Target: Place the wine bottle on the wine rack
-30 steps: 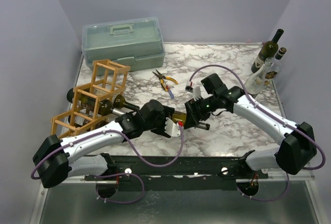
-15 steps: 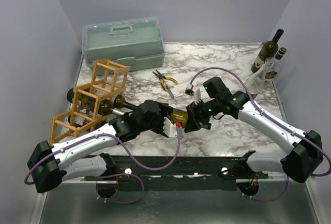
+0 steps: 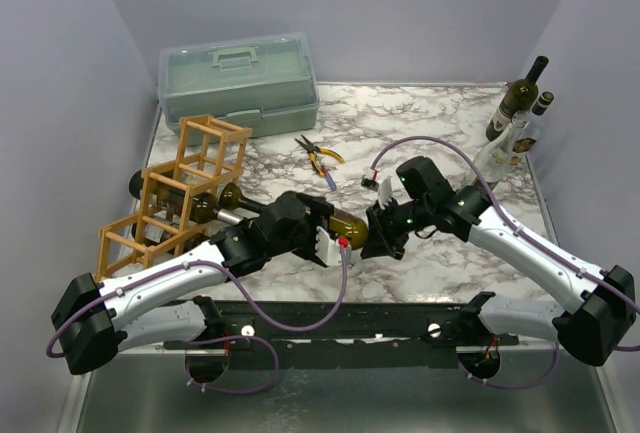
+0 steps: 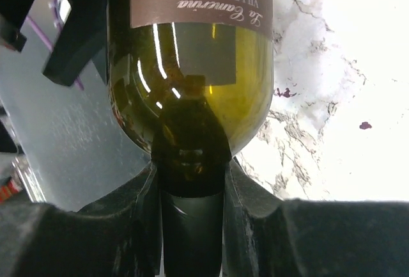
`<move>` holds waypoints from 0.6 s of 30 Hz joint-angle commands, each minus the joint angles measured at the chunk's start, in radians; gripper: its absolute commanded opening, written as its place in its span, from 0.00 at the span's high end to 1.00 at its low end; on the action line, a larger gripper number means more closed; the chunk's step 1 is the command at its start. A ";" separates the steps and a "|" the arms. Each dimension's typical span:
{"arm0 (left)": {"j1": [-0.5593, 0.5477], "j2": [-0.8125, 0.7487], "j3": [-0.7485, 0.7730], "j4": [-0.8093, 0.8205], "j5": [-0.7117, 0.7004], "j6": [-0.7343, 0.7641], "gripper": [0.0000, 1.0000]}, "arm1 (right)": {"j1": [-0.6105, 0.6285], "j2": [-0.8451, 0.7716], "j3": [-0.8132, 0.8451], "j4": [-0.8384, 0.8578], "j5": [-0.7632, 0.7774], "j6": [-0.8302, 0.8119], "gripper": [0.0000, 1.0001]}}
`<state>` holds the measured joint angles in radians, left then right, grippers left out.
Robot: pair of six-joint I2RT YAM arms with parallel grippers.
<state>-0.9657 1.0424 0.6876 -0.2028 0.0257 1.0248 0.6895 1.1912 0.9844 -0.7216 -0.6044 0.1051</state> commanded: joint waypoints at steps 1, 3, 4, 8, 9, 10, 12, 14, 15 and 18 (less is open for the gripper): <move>-0.002 -0.048 0.029 0.178 0.001 -0.126 0.01 | 0.004 -0.068 -0.046 0.160 0.142 0.094 0.99; -0.002 -0.055 0.035 0.181 0.004 -0.144 0.01 | 0.003 -0.077 -0.047 0.169 0.203 0.117 0.99; -0.001 -0.057 0.040 0.185 0.001 -0.163 0.01 | 0.003 -0.079 -0.044 0.171 0.229 0.125 0.99; 0.001 -0.069 0.072 0.233 -0.017 -0.257 0.01 | 0.002 -0.090 -0.059 0.214 0.303 0.158 1.00; 0.005 -0.072 0.081 0.242 -0.044 -0.279 0.01 | 0.002 -0.088 -0.066 0.227 0.306 0.166 1.00; 0.009 -0.076 0.091 0.255 -0.048 -0.307 0.01 | 0.002 -0.083 -0.070 0.238 0.299 0.169 1.00; 0.022 -0.085 0.118 0.273 -0.067 -0.372 0.01 | 0.002 -0.069 -0.080 0.265 0.276 0.176 1.00; 0.040 -0.092 0.144 0.298 -0.122 -0.437 0.01 | 0.001 -0.053 -0.080 0.298 0.238 0.177 1.00; 0.053 -0.094 0.162 0.307 -0.154 -0.478 0.01 | 0.002 -0.046 -0.081 0.316 0.202 0.173 1.00; 0.131 -0.111 0.193 0.335 -0.234 -0.585 0.01 | 0.002 -0.020 -0.074 0.399 0.093 0.180 0.99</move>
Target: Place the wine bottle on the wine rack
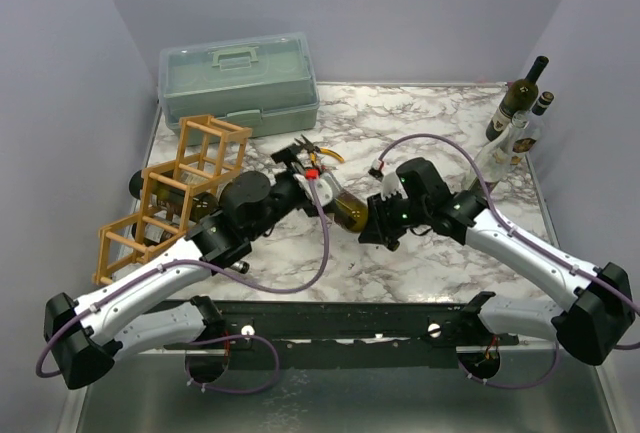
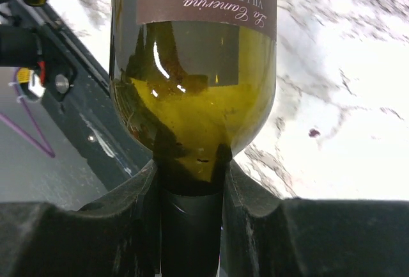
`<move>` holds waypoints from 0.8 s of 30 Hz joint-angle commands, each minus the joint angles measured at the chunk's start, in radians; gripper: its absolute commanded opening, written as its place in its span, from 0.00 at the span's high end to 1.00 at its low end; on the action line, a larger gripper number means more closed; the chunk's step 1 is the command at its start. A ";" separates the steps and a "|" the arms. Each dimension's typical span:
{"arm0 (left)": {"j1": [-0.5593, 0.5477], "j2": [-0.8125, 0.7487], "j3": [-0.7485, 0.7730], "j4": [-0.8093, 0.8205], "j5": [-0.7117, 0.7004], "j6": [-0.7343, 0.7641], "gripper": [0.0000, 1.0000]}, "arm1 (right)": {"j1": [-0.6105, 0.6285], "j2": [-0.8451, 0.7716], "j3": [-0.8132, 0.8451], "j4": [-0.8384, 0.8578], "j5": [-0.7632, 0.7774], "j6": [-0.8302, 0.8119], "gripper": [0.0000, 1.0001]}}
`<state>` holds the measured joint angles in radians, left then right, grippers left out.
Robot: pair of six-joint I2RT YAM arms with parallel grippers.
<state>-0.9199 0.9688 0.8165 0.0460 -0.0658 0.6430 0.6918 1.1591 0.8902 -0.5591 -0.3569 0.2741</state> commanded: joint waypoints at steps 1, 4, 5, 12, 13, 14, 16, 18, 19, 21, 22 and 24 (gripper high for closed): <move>0.111 -0.049 0.071 0.092 -0.157 -0.232 0.01 | 0.000 0.025 0.022 0.263 -0.177 0.020 0.99; 0.190 -0.106 0.048 0.156 -0.184 -0.308 0.01 | 0.001 0.079 0.056 0.307 -0.204 0.026 0.99; 0.215 -0.131 0.028 0.189 -0.190 -0.326 0.01 | -0.001 0.103 0.073 0.320 -0.212 0.025 0.99; 0.306 -0.199 -0.049 0.327 -0.319 -0.334 0.01 | 0.001 0.282 0.213 0.367 -0.279 0.010 0.99; 0.311 -0.194 -0.049 0.329 -0.338 -0.333 0.01 | 0.000 0.300 0.231 0.372 -0.292 0.011 0.99; 0.317 -0.190 -0.050 0.331 -0.347 -0.333 0.01 | 0.001 0.322 0.252 0.376 -0.303 0.012 0.99; 0.329 -0.182 -0.053 0.336 -0.348 -0.329 0.01 | 0.000 0.356 0.288 0.375 -0.310 0.013 0.99; 0.341 -0.172 -0.053 0.336 -0.350 -0.330 0.01 | 0.001 0.386 0.319 0.373 -0.322 0.009 1.00; 0.346 -0.169 -0.053 0.337 -0.350 -0.333 0.01 | 0.002 0.404 0.333 0.370 -0.330 0.008 1.00; 0.356 -0.162 -0.051 0.336 -0.350 -0.343 0.01 | 0.001 0.434 0.367 0.359 -0.344 0.006 0.99; 0.360 -0.159 -0.051 0.336 -0.347 -0.350 0.01 | 0.002 0.445 0.377 0.357 -0.349 0.005 0.99; 0.369 -0.156 -0.051 0.336 -0.337 -0.360 0.01 | 0.002 0.467 0.394 0.359 -0.357 0.007 0.99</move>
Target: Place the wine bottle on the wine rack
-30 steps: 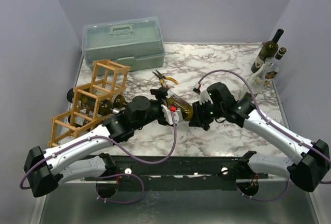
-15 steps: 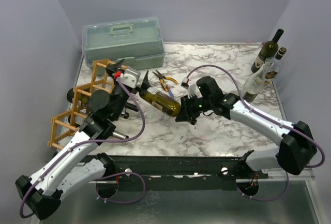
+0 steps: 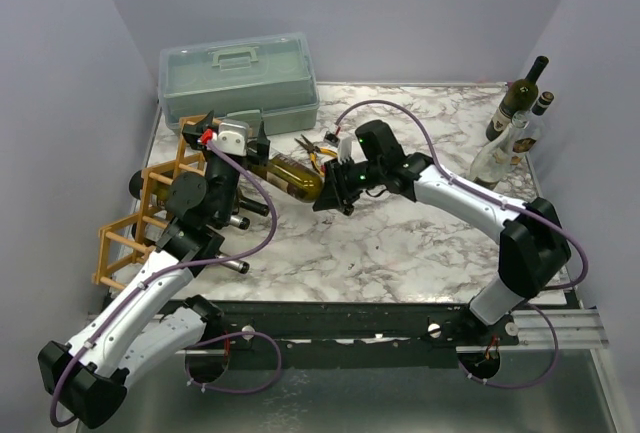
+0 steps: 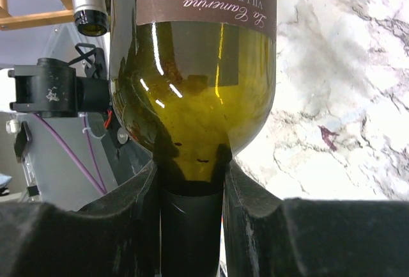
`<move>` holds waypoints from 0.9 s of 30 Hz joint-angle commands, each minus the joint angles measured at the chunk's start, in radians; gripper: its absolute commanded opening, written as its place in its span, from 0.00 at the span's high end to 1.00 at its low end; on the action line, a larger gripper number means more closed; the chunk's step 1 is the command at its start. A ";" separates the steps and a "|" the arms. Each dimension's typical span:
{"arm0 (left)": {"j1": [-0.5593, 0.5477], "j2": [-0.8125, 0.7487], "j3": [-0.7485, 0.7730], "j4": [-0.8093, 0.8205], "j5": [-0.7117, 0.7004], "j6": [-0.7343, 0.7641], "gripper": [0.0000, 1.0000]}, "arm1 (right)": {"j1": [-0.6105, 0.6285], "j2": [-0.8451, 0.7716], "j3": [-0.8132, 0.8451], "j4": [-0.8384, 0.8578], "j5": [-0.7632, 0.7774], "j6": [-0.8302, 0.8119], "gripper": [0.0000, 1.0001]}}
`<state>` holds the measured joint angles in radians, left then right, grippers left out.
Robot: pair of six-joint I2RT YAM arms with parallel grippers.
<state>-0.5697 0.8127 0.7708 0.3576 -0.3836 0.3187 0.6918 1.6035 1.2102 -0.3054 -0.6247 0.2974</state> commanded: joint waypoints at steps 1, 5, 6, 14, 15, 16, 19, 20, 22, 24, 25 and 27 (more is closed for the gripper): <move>0.023 0.001 -0.004 0.024 -0.017 -0.038 0.01 | 0.003 0.031 0.082 0.106 -0.092 -0.018 0.99; 0.030 0.000 -0.007 0.024 -0.018 -0.041 0.01 | 0.006 0.061 0.104 0.115 -0.104 -0.016 1.00; 0.031 0.000 -0.007 0.024 -0.019 -0.040 0.01 | 0.007 0.069 0.112 0.116 -0.105 -0.016 0.99; 0.036 0.003 -0.008 0.025 -0.017 -0.045 0.01 | 0.026 0.135 0.171 0.114 -0.099 -0.017 0.99; 0.037 0.002 -0.009 0.024 -0.018 -0.045 0.01 | 0.030 0.143 0.180 0.113 -0.095 -0.019 0.99; 0.036 0.003 -0.010 0.024 -0.018 -0.046 0.01 | 0.035 0.149 0.185 0.115 -0.092 -0.019 0.99; 0.036 0.003 -0.010 0.024 -0.020 -0.046 0.01 | 0.039 0.173 0.206 0.124 -0.090 -0.017 0.99; 0.036 0.005 -0.010 0.024 -0.020 -0.044 0.01 | 0.041 0.184 0.215 0.124 -0.090 -0.018 1.00; 0.037 0.006 -0.010 0.024 -0.020 -0.041 0.01 | 0.041 0.206 0.236 0.125 -0.090 -0.021 0.99; 0.039 0.007 -0.010 0.025 -0.023 -0.038 0.01 | 0.041 0.230 0.262 0.123 -0.092 -0.025 1.00; 0.039 0.007 -0.010 0.024 -0.024 -0.037 0.01 | 0.040 0.244 0.274 0.122 -0.095 -0.028 1.00; 0.042 0.008 -0.010 0.024 -0.026 -0.036 0.01 | 0.042 0.270 0.305 0.115 -0.100 -0.036 0.99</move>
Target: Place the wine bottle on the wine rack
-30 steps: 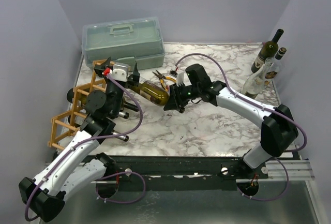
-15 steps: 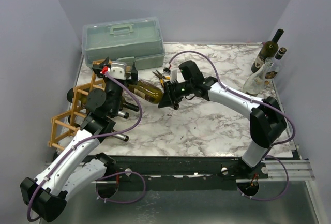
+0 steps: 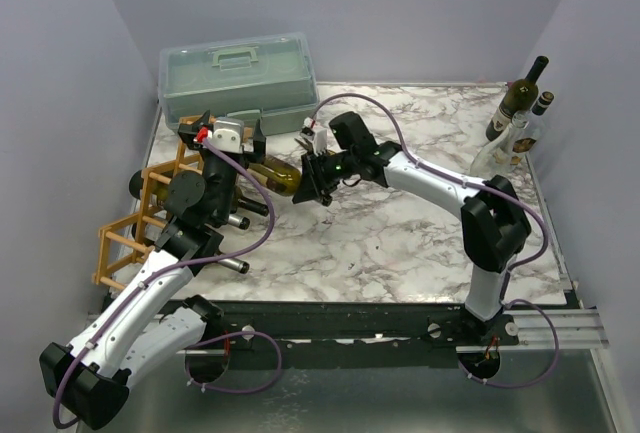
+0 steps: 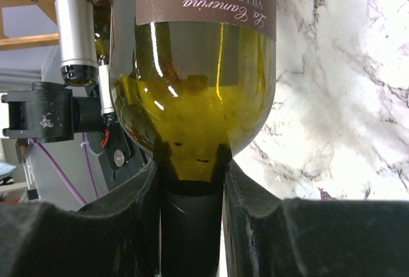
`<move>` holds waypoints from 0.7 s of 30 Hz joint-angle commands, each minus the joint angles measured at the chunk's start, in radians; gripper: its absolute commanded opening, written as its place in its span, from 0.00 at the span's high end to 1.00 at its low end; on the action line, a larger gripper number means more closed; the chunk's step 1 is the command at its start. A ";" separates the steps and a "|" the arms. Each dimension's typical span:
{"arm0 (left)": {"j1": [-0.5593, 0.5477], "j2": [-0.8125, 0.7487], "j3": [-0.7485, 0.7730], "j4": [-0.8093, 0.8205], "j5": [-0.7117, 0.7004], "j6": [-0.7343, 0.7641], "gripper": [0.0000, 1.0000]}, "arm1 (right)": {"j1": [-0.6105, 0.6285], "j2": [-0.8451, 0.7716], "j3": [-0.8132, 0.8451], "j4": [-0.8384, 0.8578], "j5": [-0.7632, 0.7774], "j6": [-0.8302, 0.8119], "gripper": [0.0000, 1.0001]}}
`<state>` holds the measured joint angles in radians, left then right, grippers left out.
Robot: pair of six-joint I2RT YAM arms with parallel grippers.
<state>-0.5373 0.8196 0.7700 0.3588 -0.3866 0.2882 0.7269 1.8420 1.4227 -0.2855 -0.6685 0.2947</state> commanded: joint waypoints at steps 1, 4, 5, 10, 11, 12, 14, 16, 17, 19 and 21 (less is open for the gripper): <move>0.010 0.002 -0.010 0.024 -0.024 -0.006 0.01 | 0.007 0.044 0.112 0.089 -0.057 -0.039 0.99; 0.012 -0.001 -0.010 0.024 -0.027 -0.007 0.01 | 0.007 0.092 0.177 0.058 -0.059 -0.068 0.99; 0.013 0.000 -0.011 0.024 -0.029 -0.007 0.01 | 0.007 0.108 0.204 0.044 -0.062 -0.076 0.99; 0.020 0.001 -0.011 0.025 -0.032 -0.009 0.02 | 0.007 0.199 0.333 -0.006 -0.092 -0.102 0.99; 0.021 0.001 -0.011 0.025 -0.032 -0.008 0.02 | 0.007 0.222 0.359 -0.025 -0.099 -0.111 0.99; 0.023 0.001 -0.010 0.025 -0.034 -0.007 0.02 | 0.007 0.242 0.395 -0.051 -0.101 -0.121 0.99; 0.026 -0.003 -0.010 0.025 -0.040 -0.004 0.02 | 0.008 0.281 0.451 -0.082 -0.104 -0.131 0.99; 0.031 -0.008 -0.011 0.025 -0.043 -0.006 0.02 | 0.006 0.311 0.499 -0.100 -0.111 -0.136 0.99; 0.034 -0.008 -0.010 0.025 -0.043 -0.006 0.02 | 0.009 0.322 0.517 -0.103 -0.115 -0.136 0.99; 0.038 -0.010 -0.011 0.025 -0.042 -0.011 0.02 | 0.009 0.345 0.550 -0.107 -0.124 -0.132 0.99; 0.042 -0.010 -0.009 0.025 -0.038 -0.016 0.02 | 0.010 0.369 0.583 -0.114 -0.129 -0.129 1.00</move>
<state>-0.5072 0.8211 0.7700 0.3592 -0.4049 0.2882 0.7319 2.1857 1.9041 -0.4316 -0.7280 0.1890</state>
